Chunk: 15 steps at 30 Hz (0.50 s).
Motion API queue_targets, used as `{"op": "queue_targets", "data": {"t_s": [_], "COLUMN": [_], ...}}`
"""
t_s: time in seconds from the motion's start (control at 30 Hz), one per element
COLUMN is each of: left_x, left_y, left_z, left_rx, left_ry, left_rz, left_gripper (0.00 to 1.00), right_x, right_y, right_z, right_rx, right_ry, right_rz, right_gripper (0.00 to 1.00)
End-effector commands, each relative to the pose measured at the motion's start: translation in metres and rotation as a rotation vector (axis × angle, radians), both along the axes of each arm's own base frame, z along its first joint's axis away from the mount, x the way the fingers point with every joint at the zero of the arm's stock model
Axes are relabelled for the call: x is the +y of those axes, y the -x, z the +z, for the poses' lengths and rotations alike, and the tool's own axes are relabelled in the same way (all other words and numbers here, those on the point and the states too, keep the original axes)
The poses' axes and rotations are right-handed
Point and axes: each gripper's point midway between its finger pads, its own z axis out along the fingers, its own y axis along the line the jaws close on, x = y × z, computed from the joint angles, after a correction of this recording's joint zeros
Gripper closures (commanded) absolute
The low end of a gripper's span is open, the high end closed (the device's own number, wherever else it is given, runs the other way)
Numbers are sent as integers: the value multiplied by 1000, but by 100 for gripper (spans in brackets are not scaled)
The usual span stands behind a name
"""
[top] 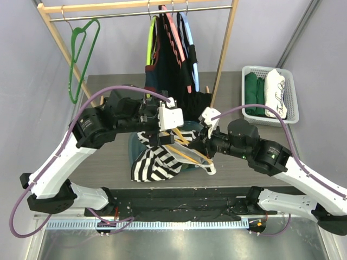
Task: Remove the tank top from the hanger
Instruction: Pick up the tank top from the bin.
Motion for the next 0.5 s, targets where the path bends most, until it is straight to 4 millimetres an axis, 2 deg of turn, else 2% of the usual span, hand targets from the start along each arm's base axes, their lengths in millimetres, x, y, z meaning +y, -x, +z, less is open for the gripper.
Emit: {"op": "queue_targets", "data": {"t_s": [0.0, 0.2, 0.4, 0.47], "left_x": [3, 6, 2, 0], "left_y": [13, 19, 18, 13], "left_z": [11, 0, 1, 10], "left_rx": [19, 42, 41, 3], "left_ry": [39, 9, 5, 21], "left_rz": [-30, -53, -65, -59], "left_gripper": [0, 0, 0, 0], "right_x": [-14, -23, -22, -23], "right_y": [-6, 1, 3, 5], "right_z": [47, 73, 78, 79], "right_rx": [-135, -180, -205, -202], "right_ry": [-46, -81, -67, -66], "right_rz": [-64, -57, -31, -23], "right_gripper": [99, 99, 99, 99]}}
